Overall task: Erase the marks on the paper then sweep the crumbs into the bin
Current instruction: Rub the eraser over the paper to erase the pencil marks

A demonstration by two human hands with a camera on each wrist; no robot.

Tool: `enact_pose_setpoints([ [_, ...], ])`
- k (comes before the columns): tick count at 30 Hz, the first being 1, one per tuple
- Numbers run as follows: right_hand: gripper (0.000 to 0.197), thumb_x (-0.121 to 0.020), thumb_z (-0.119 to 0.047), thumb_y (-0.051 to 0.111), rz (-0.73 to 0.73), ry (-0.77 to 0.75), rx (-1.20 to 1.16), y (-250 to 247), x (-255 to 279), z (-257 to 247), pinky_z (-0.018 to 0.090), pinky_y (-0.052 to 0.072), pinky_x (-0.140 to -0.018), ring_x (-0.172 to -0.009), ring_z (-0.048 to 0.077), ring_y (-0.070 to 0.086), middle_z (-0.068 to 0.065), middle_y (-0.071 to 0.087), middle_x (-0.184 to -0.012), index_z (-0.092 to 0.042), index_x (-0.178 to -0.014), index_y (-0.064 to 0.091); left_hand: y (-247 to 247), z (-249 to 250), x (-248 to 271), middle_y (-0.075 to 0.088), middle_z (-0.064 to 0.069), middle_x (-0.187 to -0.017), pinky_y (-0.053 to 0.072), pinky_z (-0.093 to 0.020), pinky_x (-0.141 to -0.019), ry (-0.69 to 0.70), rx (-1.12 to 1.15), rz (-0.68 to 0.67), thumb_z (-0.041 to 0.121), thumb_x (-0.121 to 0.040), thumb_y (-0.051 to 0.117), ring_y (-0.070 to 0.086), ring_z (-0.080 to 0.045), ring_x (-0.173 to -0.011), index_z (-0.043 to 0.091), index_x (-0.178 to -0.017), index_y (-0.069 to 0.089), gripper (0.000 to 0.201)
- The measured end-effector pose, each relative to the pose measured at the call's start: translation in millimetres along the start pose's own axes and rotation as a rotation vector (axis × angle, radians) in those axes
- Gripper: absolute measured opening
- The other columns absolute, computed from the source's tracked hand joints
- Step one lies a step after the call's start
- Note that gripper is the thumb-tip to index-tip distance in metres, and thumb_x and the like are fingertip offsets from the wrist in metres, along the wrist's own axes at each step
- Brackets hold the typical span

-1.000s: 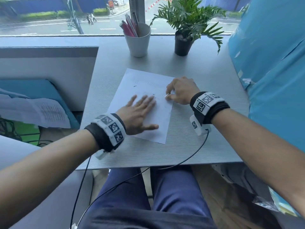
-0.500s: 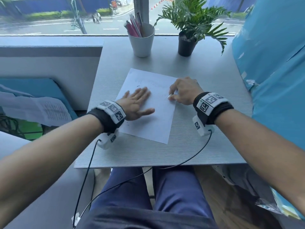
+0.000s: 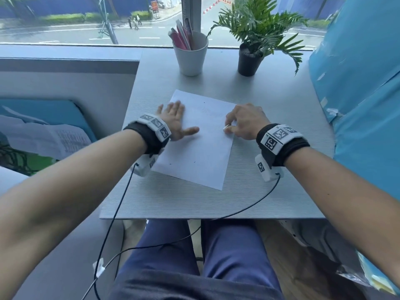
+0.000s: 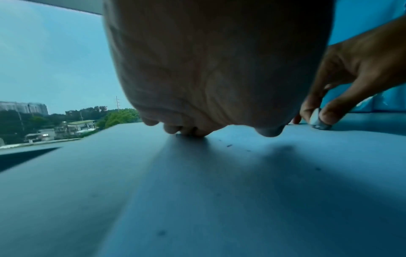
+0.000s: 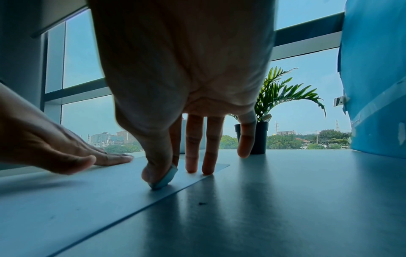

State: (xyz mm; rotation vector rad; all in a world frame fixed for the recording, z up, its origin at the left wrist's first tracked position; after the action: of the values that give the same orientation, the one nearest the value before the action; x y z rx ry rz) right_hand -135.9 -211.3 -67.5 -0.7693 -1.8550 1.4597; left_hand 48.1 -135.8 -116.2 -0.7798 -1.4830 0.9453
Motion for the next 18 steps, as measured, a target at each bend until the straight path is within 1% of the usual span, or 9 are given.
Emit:
enact_pose_setpoints([
  [1, 0.013, -0.083, -0.037, 0.068, -0.004, -0.001, 0.000, 1, 0, 0, 0.039, 0.034, -0.091, -0.110, 0.018, 0.050, -0.012, 0.053, -0.089, -0.030, -0.093, 0.072, -2, -10, 3, -0.017, -0.007, -0.164, -0.009, -0.043, -0.121, -0.052, -0.005, 0.007, 0.082, -0.085, 0.019, -0.013, -0.022, -0.151, 0.009, -0.156, -0.011, 0.107],
  [2, 0.012, -0.083, -0.037, 0.069, -0.003, -0.002, -0.003, 1, 0, 0, 0.038, 0.033, -0.090, -0.110, 0.018, 0.050, -0.012, 0.052, -0.088, -0.030, -0.092, 0.072, -2, -12, 9, -0.017, -0.007, -0.164, -0.010, -0.043, -0.121, -0.037, -0.015, 0.022, 0.084, -0.083, 0.018, -0.014, -0.022, -0.151, 0.008, -0.156, -0.011, 0.109],
  [3, 0.012, -0.083, -0.037, 0.069, 0.001, -0.001, -0.006, 1, -1, 1, 0.038, 0.033, -0.089, -0.110, 0.018, 0.050, -0.012, 0.052, -0.088, -0.030, -0.092, 0.072, -1, -5, 19, -0.018, -0.007, -0.164, -0.010, -0.043, -0.122, 0.040, -0.033, 0.037, 0.084, -0.082, 0.015, -0.016, -0.021, -0.151, 0.009, -0.156, -0.012, 0.109],
  [6, 0.012, -0.083, -0.037, 0.068, 0.005, -0.008, -0.010, 1, 0, 0, 0.038, 0.033, -0.089, -0.110, 0.019, 0.051, -0.011, 0.052, -0.087, -0.031, -0.092, 0.072, 23, 42, 71, -0.025, 0.000, -0.162, -0.010, -0.043, -0.122, 0.421, -0.097, 0.022, 0.081, -0.084, 0.010, -0.023, -0.017, -0.148, 0.018, -0.156, -0.016, 0.100],
  [8, 0.012, -0.083, -0.036, 0.068, 0.006, -0.007, -0.016, 1, 0, 1, 0.039, 0.034, -0.090, -0.111, 0.019, 0.051, -0.011, 0.051, -0.087, -0.030, -0.092, 0.072, 49, 73, 113, -0.027, 0.005, -0.161, -0.017, -0.039, -0.120, 0.636, -0.139, -0.022, 0.078, -0.087, 0.011, -0.027, -0.014, -0.147, 0.024, -0.155, -0.017, 0.091],
  [10, 0.013, -0.083, -0.036, 0.068, 0.000, -0.010, -0.018, 1, 0, 0, 0.039, 0.035, -0.092, -0.112, 0.019, 0.050, -0.012, 0.049, -0.088, -0.029, -0.093, 0.072, 68, 84, 139, -0.027, 0.011, -0.160, -0.022, -0.034, -0.117, 0.735, -0.139, -0.040, 0.076, -0.088, 0.011, -0.028, -0.009, -0.146, 0.028, -0.155, -0.017, 0.088],
  [13, 0.013, -0.083, -0.035, 0.068, -0.002, -0.005, -0.013, 0, 0, -2, 0.039, 0.035, -0.093, -0.112, 0.019, 0.050, -0.011, 0.051, -0.088, -0.029, -0.094, 0.073, 65, 58, 129, -0.028, 0.013, -0.159, -0.020, -0.036, -0.118, 0.648, -0.086, -0.020, 0.076, -0.088, 0.011, -0.027, -0.009, -0.146, 0.030, -0.154, -0.019, 0.086],
  [17, 0.014, -0.083, -0.035, 0.069, -0.008, 0.004, -0.001, -1, 1, -4, 0.041, 0.036, -0.094, -0.110, 0.020, 0.051, -0.010, 0.051, -0.087, -0.028, -0.095, 0.074, 42, -17, 83, -0.027, 0.000, -0.160, -0.011, -0.039, -0.122, 0.208, -0.066, 0.004, 0.087, -0.076, 0.003, -0.022, -0.016, -0.149, 0.018, -0.155, -0.019, 0.107],
  [18, 0.014, -0.084, -0.035, 0.069, -0.010, 0.005, 0.003, -1, 1, -4, 0.042, 0.036, -0.095, -0.109, 0.021, 0.051, -0.010, 0.051, -0.087, -0.028, -0.095, 0.074, 38, -21, 81, -0.027, -0.003, -0.160, -0.010, -0.040, -0.122, 0.166, -0.067, 0.014, 0.088, -0.075, 0.003, -0.022, -0.017, -0.149, 0.014, -0.155, -0.018, 0.111],
])
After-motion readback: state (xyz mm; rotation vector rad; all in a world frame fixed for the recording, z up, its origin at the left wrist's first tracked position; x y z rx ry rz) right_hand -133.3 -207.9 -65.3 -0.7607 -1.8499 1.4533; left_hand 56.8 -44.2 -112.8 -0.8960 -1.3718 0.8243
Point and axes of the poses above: each hand's wrist, its own x-axis away from the middle knuckle, its own y-axis out of the palm, z = x × y, the point moved 8 cm from there along -x, towards the middle knuckle
